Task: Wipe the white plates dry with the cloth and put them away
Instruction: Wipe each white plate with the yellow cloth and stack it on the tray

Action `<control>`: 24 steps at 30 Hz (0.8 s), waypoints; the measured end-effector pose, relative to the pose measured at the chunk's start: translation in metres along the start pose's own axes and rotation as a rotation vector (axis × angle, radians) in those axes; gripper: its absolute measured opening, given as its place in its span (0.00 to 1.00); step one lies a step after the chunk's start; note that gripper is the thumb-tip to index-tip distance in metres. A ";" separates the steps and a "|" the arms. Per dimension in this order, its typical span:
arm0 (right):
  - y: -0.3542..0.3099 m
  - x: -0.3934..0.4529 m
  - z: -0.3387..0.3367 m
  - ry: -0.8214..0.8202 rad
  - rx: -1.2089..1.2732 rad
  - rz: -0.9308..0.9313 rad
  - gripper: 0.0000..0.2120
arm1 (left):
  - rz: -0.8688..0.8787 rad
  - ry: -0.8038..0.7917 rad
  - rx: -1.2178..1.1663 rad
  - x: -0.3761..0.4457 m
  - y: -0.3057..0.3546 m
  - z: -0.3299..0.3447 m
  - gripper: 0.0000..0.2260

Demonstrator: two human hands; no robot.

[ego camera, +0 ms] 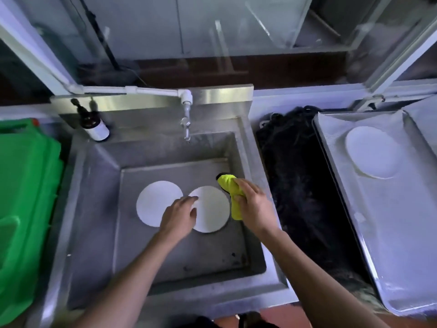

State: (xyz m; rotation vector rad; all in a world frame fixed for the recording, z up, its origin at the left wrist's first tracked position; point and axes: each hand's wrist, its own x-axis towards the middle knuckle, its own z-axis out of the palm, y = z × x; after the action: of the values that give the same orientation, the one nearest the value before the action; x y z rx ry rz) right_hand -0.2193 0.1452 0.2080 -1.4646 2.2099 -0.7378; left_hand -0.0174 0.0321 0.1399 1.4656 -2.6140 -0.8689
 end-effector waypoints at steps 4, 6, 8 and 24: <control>-0.017 0.004 0.034 -0.054 -0.031 0.046 0.23 | -0.075 -0.023 -0.047 -0.008 -0.040 0.002 0.20; -0.021 0.008 0.047 -0.068 -0.047 0.053 0.24 | -0.091 -0.017 -0.066 -0.008 -0.051 0.003 0.20; -0.021 0.013 0.061 -0.078 -0.038 0.051 0.24 | -0.095 -0.006 -0.080 -0.006 -0.060 0.008 0.19; 0.049 0.064 0.163 -0.171 0.056 0.039 0.23 | -0.683 -0.023 -0.609 0.028 -0.120 0.136 0.15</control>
State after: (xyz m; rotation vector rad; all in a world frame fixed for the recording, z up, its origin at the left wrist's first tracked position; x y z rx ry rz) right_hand -0.1839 0.0672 0.0478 -1.3987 2.0676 -0.6318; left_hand 0.0224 0.0233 -0.0392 2.1100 -1.5713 -1.5399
